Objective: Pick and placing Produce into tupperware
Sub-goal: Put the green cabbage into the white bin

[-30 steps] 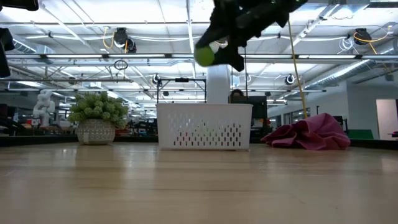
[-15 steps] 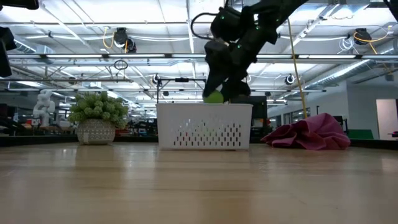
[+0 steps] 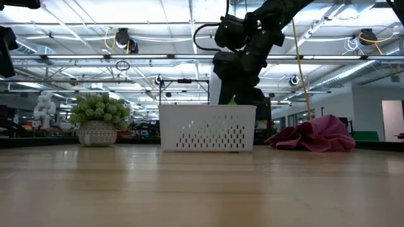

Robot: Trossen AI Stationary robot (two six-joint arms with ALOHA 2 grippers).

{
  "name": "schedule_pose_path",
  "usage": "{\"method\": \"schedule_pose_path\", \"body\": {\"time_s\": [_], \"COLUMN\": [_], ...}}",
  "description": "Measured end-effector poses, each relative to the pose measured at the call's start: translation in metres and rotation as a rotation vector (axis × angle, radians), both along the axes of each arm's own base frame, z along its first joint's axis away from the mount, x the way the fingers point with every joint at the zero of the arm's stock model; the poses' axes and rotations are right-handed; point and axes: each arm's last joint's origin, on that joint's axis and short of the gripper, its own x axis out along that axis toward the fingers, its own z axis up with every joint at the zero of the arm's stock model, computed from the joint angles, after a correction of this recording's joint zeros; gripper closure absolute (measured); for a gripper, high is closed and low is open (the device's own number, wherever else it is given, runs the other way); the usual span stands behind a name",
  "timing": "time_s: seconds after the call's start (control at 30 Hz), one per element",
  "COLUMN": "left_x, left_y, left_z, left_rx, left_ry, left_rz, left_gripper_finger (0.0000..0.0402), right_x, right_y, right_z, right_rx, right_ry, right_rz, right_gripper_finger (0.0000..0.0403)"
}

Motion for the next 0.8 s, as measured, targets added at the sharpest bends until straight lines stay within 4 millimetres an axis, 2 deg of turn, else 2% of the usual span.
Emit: {"method": "schedule_pose_path", "body": {"time_s": [0.8], "left_x": [0.0000], "left_y": [0.0000], "left_z": [0.0000], "left_rx": [-0.001], "left_ry": [-0.002], "left_rz": [0.003], "left_gripper_finger": [0.0195], "right_x": [0.0035], "right_y": [0.0051], "right_z": [-0.0054], "right_rx": [0.039], "right_ry": [-0.006], "right_rz": [0.022], "right_gripper_finger": [0.0170]}}
